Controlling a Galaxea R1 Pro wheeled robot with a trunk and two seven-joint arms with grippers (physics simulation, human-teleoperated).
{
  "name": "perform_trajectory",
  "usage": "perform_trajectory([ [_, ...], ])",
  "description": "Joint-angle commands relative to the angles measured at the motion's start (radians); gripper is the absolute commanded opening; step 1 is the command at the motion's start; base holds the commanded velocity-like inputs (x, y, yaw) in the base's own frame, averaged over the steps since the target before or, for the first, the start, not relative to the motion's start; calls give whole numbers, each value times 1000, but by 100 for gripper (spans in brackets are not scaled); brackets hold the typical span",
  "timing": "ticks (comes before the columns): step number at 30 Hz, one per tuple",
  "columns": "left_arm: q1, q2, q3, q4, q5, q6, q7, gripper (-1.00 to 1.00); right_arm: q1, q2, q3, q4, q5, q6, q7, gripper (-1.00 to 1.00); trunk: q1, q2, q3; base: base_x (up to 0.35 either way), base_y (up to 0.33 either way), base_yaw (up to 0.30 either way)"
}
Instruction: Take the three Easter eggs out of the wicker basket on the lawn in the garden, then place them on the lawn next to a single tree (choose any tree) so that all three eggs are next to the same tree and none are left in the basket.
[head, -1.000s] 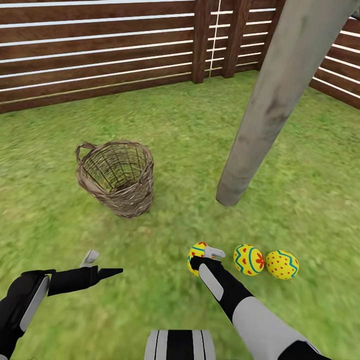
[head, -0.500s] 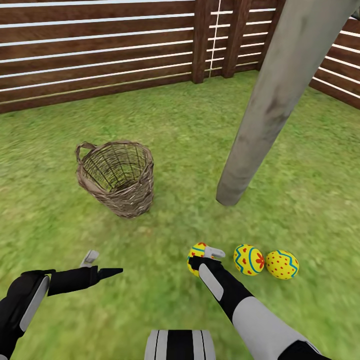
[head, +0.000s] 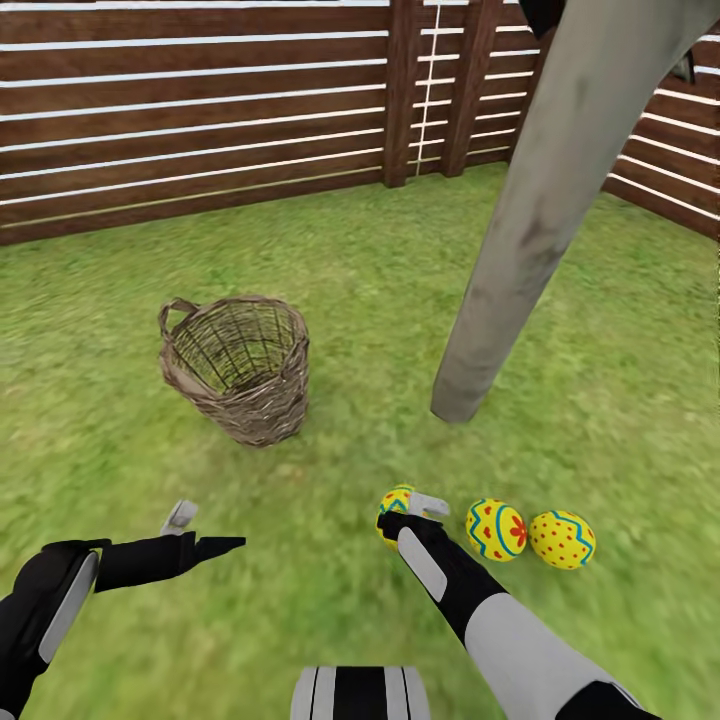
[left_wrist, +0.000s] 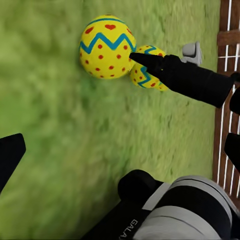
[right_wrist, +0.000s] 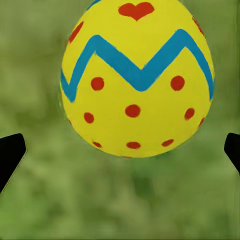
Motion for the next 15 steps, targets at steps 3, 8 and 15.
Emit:
perform_trajectory([
  [3,-1,0,0,1,0,13,-1,100,-1,0,2,-1,-5,4,-7,100,-1,0,11,0,0,0],
  [8,-2,0,0,3,-1,31,1,100,-1,0,2,-1,-5,4,-7,100,-4,2,30,-133,0,0],
  [15,-2,0,1,3,0,31,1,100,-1,0,2,-1,-4,4,-7,100,-6,3,54,-184,6,0],
])
